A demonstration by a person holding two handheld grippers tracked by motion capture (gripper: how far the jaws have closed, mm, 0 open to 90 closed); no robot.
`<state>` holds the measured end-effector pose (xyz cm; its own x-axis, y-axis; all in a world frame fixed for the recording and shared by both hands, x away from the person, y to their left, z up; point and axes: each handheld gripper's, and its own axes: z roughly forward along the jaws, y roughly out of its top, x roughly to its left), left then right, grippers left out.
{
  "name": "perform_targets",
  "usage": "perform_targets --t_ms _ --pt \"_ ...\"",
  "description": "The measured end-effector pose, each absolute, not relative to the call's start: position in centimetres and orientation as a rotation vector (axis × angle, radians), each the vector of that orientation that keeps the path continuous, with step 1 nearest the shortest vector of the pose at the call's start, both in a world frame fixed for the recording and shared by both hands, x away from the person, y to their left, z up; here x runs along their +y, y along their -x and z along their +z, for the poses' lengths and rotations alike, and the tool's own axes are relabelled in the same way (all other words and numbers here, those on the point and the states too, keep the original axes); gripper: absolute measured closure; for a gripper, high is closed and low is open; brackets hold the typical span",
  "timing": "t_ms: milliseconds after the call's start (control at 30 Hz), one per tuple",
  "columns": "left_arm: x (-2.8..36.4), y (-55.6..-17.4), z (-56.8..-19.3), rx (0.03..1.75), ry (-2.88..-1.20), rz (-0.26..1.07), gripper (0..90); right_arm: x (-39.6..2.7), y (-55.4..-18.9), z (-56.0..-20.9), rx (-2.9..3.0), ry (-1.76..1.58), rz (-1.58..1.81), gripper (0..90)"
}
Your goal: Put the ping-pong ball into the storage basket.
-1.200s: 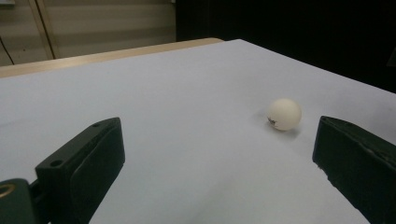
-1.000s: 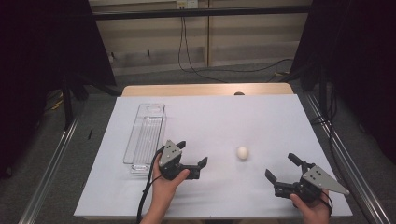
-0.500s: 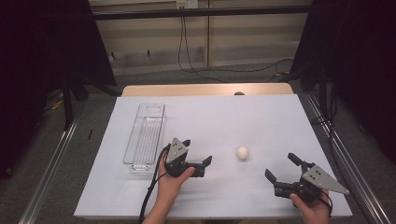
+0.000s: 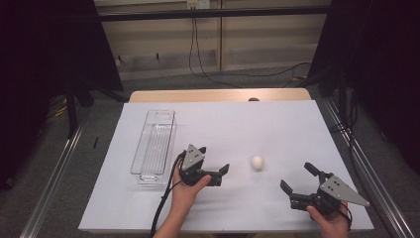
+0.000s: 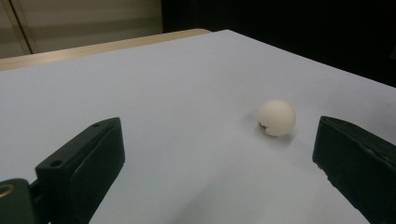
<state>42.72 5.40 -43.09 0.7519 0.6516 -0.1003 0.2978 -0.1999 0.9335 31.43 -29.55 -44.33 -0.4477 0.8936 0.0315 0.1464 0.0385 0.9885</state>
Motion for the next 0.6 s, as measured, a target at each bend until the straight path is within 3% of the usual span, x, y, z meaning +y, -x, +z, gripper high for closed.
perform_targets --t_ms 600 --pt "3.7 -43.4 -43.5 0.738 -1.819 0.357 2.4 -29.6 -31.4 -44.3 1.684 -1.056 1.471 0.7"
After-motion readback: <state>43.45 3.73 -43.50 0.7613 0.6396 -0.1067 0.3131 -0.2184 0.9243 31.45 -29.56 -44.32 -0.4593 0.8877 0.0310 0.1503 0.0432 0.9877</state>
